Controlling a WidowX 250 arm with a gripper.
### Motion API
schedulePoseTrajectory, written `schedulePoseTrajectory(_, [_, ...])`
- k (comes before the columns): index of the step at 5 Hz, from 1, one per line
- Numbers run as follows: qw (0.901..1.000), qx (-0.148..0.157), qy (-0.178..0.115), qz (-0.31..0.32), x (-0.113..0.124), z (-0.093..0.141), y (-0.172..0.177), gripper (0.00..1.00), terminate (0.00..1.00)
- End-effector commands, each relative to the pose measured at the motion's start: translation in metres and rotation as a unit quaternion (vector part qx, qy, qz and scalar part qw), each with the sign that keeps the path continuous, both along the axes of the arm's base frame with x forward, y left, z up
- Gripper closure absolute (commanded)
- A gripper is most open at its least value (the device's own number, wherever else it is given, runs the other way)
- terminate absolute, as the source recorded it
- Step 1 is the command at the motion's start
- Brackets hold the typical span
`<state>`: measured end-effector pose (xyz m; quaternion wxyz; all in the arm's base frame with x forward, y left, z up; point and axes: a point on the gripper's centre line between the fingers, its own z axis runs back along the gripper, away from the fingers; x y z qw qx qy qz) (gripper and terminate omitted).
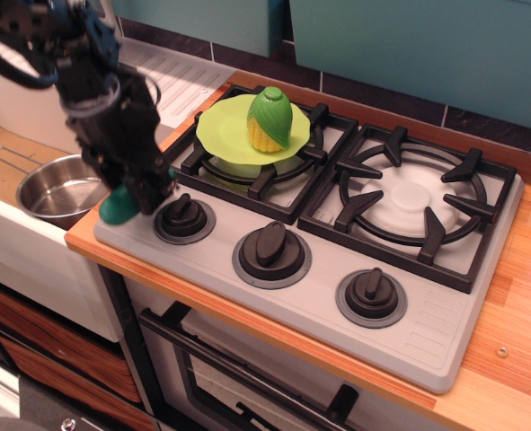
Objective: Put corncob on plate and cucumber in pot or pan in sink
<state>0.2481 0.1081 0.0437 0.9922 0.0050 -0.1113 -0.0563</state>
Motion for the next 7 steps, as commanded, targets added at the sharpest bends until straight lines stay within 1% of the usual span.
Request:
schedulePoseTrajectory(1, [0.9995, 0.025, -0.011, -0.015, 0.007, 0.051, 0.004, 1.0, 0.0])
schedulePoseTrajectory(2, [0.9988, 0.024, -0.023, -0.036, 0.008, 0.052, 0.014, 1.0, 0.0])
schedulePoseTrajectory(3, [0.9979, 0.02, -0.024, -0.057, 0.011, 0.052, 0.032, 1.0, 0.0])
schedulePoseTrajectory(6, [0.9955, 0.018, -0.042, -0.083, 0.014, 0.04, 0.07, 1.0, 0.0])
schedulePoseTrajectory(7, [0.9947, 0.019, -0.051, -0.088, 0.02, 0.036, 0.079, 1.0, 0.0])
